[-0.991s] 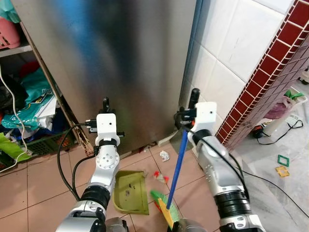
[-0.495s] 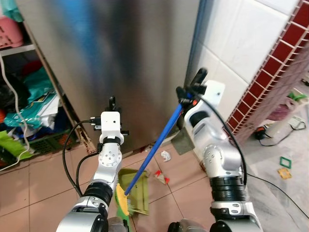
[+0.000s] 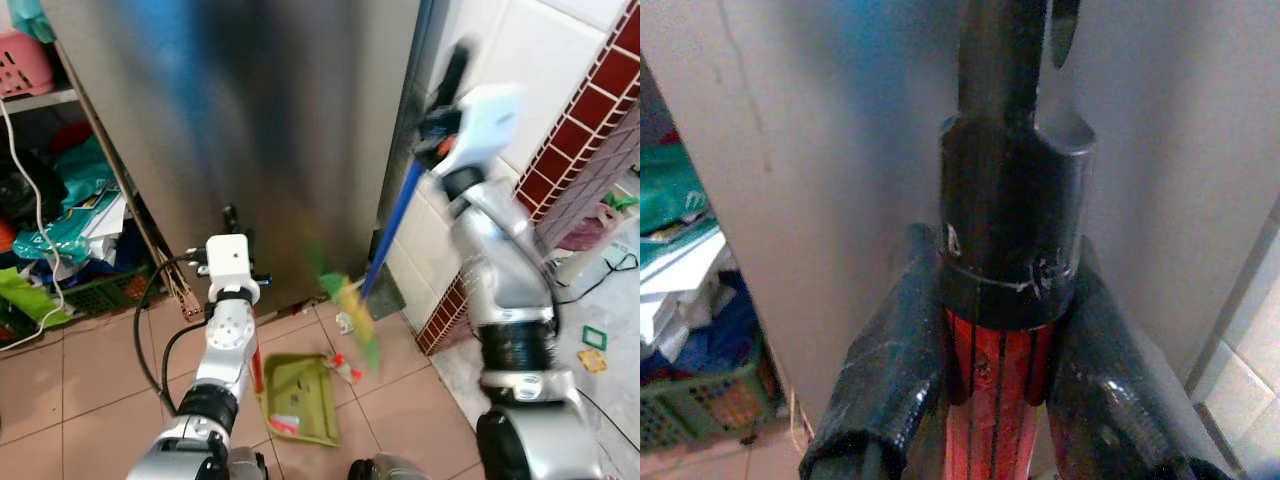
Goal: Sweep floor
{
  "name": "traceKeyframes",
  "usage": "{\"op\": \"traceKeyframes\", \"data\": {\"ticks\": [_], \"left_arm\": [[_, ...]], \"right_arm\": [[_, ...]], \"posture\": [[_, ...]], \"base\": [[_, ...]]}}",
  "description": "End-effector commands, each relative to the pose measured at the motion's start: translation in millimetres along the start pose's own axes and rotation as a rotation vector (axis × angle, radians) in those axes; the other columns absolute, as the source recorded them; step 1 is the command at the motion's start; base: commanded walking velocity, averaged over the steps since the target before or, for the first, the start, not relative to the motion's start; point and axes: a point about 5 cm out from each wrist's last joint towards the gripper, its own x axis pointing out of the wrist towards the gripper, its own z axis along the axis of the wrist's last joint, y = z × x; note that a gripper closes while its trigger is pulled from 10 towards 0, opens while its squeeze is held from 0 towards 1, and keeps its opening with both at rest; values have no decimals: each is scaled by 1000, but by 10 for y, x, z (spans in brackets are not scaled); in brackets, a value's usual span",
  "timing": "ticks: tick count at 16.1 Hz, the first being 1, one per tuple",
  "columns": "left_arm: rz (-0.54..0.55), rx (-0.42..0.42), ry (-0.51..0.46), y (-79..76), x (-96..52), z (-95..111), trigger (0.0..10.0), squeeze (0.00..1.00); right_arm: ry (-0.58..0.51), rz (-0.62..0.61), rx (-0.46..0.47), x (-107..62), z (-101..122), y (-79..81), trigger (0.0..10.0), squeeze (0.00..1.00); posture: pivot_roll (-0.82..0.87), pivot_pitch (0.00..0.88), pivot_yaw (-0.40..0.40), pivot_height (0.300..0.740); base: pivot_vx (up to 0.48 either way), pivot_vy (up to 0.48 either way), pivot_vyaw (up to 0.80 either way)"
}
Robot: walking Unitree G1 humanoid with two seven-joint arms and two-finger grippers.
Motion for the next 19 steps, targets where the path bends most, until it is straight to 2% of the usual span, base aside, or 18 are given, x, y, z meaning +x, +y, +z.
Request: {"op": "traceKeyframes", "data": {"ticks": [1,2,3,5,8,9,10,11,13,15,18,19], "left_arm": [[29,1,-61,92,1,141,10000,0],[35,3,-71,109,-9,158,10000,0],[90,25,-142,221,-48,284,10000,0],[118,51,-181,294,-80,359,10000,0],[140,58,-174,414,-240,450,10000,0],[169,68,-181,487,-354,554,10000,0],[176,70,-185,501,-372,575,10000,0],[188,75,-189,525,-396,601,10000,0],[229,85,-181,627,-521,660,10000,0],[242,94,-158,661,-611,671,10000,0],[251,94,-135,661,-683,720,10000,0],[253,94,-129,653,-703,733,10000,0]], "right_arm": [[-20,7,-1,26,-21,29,10000,0],[-18,8,-8,22,-44,29,10000,0],[18,14,-30,5,-200,49,10000,0],[62,52,-40,-8,-349,115,10000,0],[79,175,-25,-33,-571,367,10000,0],[61,215,-23,2,-603,529,10000,0],[54,219,-28,9,-599,548,10000,0],[45,225,-19,39,-579,574,10000,0],[-54,269,-2,247,-279,643,10000,0],[-185,271,-53,426,68,545,10000,0],[-283,281,-121,496,247,500,10000,0],[-276,302,-151,482,166,523,10000,0]], "posture": [[-100,30,-17,740],[-96,32,-17,740],[-72,50,-22,740],[-60,61,-21,740],[31,126,-32,740],[85,160,-39,740],[85,160,-39,740],[113,179,-44,740],[134,201,-52,740],[138,212,-58,740],[145,232,-65,740],[148,240,-67,740]], "base": [[0,0,0],[0,0,0],[0,0,0],[0,0,0],[0,0,0],[0,0,0],[0,0,0],[0,0,0],[0,0,0],[0,0,0],[0,0,0],[0,0,0]]}}
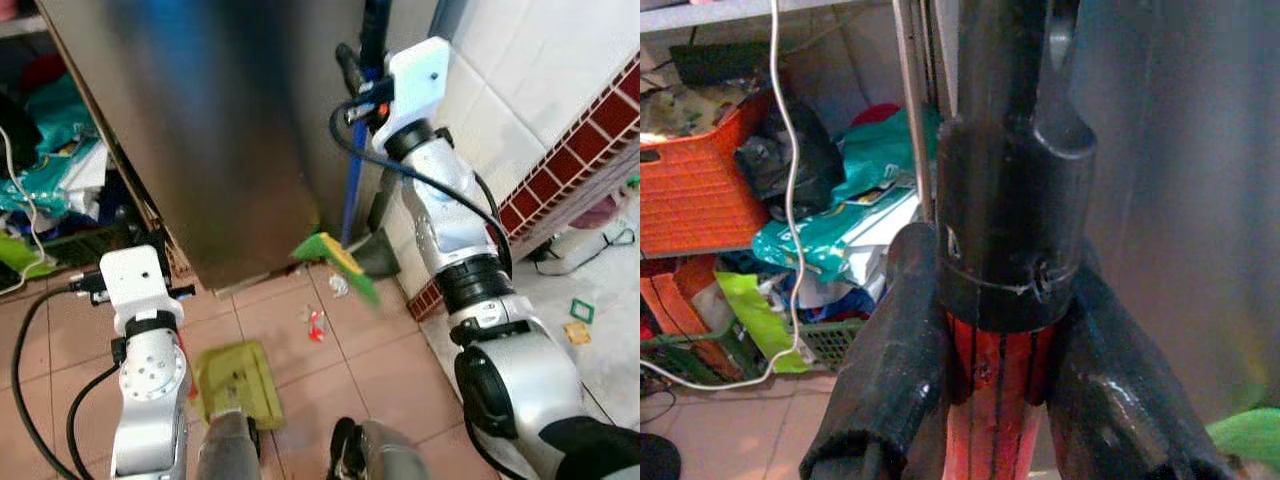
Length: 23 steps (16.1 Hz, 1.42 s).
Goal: Sweep floor
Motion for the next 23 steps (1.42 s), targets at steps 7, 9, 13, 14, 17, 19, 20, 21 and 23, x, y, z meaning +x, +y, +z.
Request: {"op": "traceKeyframes", "data": {"ticks": [7,9,13,14,17,19,20,21,23], "left_arm": [[18,10,1,64,-92,169,10000,0],[18,9,6,63,-93,165,10000,0],[13,-1,8,16,-36,174,10000,0],[10,-3,7,5,-19,175,10000,0],[-1,-15,2,-43,65,169,10000,0],[-16,-24,-6,-96,136,180,10000,0],[-18,-24,-8,-101,146,181,10000,0],[-21,-24,-10,-108,166,180,10000,0],[-24,-24,-15,-118,194,180,10000,0]], "right_arm": [[110,182,76,-474,-551,803,10000,0],[148,248,146,-579,-622,998,10000,0],[118,337,196,-622,-499,918,10000,0],[113,349,201,-623,-456,858,10000,0],[107,382,235,-624,-281,611,10000,0],[76,412,254,-579,-47,358,10000,0],[50,386,229,-530,8,284,10000,0],[18,338,201,-454,86,179,10000,0],[-29,241,153,-335,208,19,10000,0]], "posture": [[188,287,-75,740],[178,283,-77,740],[136,260,-76,740],[123,254,-76,740],[89,233,-69,740],[73,215,-61,740],[69,207,-58,740],[67,199,-56,740],[71,188,-55,740]], "base": [[0,0,0],[0,0,0],[0,0,0],[0,0,0],[0,0,0],[0,0,0],[0,0,0],[0,0,0],[0,0,0]]}}
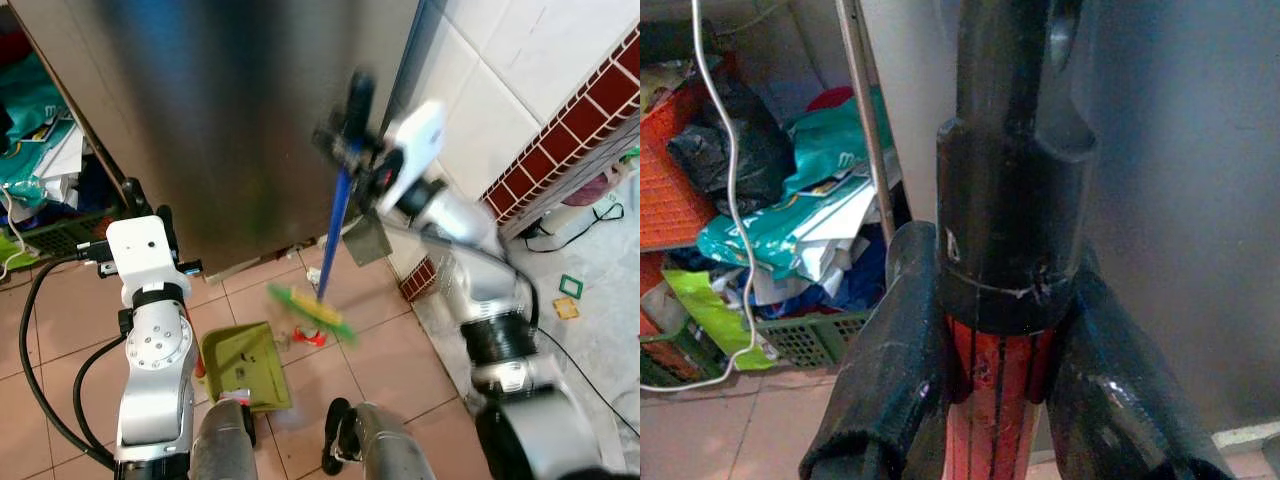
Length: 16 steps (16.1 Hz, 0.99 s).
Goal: Sweep floor
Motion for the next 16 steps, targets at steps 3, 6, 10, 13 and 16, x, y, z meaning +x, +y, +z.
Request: {"op": "traceKeyframes", "data": {"ticks": [3,6,10,13,16], "left_arm": [[-2,-8,-27,-9,20,40,10000,0],[-1,-7,-30,0,15,32,10000,0],[-6,-13,-37,-35,50,37,10000,0],[-13,-18,-38,-65,46,32,10000,0],[-16,-20,-41,-75,75,30,10000,0]], "right_arm": [[-112,-120,-118,96,283,-179,10000,0],[-119,-166,-140,139,260,-189,10000,0],[42,-129,-113,-61,-432,261,10000,0],[94,-80,-83,-149,-658,550,10000,0],[94,41,-49,-152,-656,702,10000,0]], "posture": [[84,178,-56,740],[88,173,-56,740],[85,171,-56,740],[85,170,-52,740],[80,160,-55,740]], "base": [[0,0,0],[0,0,0],[0,0,0],[0,0,0],[0,0,0]]}}
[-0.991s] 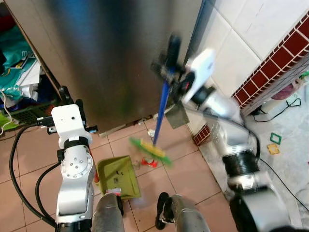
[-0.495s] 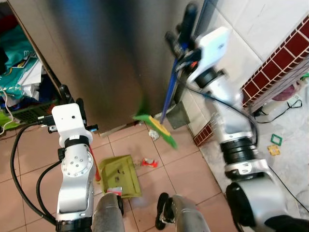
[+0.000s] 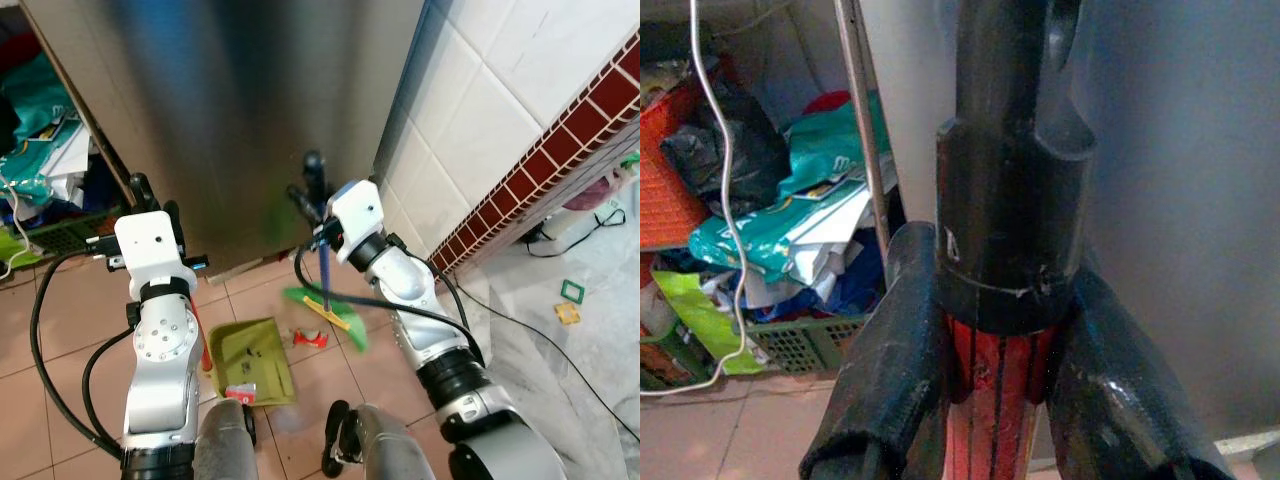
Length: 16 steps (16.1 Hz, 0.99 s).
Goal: Sweep floor
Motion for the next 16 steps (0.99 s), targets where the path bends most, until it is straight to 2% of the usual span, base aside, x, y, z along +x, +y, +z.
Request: {"op": "traceKeyframes", "data": {"ticks": [1,5,7,9,10,11,12,14,16], "left_arm": [[-1,-8,-37,-11,17,60,10000,0],[-26,-17,-31,-96,107,8,10000,0],[-52,-13,-28,-153,143,-15,10000,0],[-83,-7,-28,-222,174,-38,10000,0],[-88,-6,-27,-239,181,-48,10000,0],[-111,-3,-26,-291,190,-63,10000,0],[-125,-2,-27,-321,196,-60,10000,0],[-144,3,-37,-350,199,-42,10000,0],[-171,0,-16,-373,184,-73,10000,0]], "right_arm": [[-31,27,6,4,96,-29,10000,0],[-75,12,142,42,400,-289,10000,0],[-101,-61,195,62,514,-405,10000,0],[-135,-188,224,74,645,-566,10000,0],[-146,-241,190,63,691,-628,10000,0],[-150,-373,107,14,789,-797,10000,0],[-138,-431,62,-6,820,-870,10000,0],[-124,-487,1,-13,861,-943,10000,0],[-120,-520,-111,-45,912,-986,10000,0]], "posture": [[74,157,-57,740],[31,139,-52,740],[12,135,-44,740],[-4,134,-35,740],[-9,135,-34,740],[-12,139,-34,740],[-11,144,-33,740],[-19,147,-29,740],[-19,135,-22,740]], "base": [[0,0,0],[0,0,0],[0,0,0],[0,0,0],[0,0,0],[0,0,0],[0,0,0],[0,0,0],[0,0,0]]}}
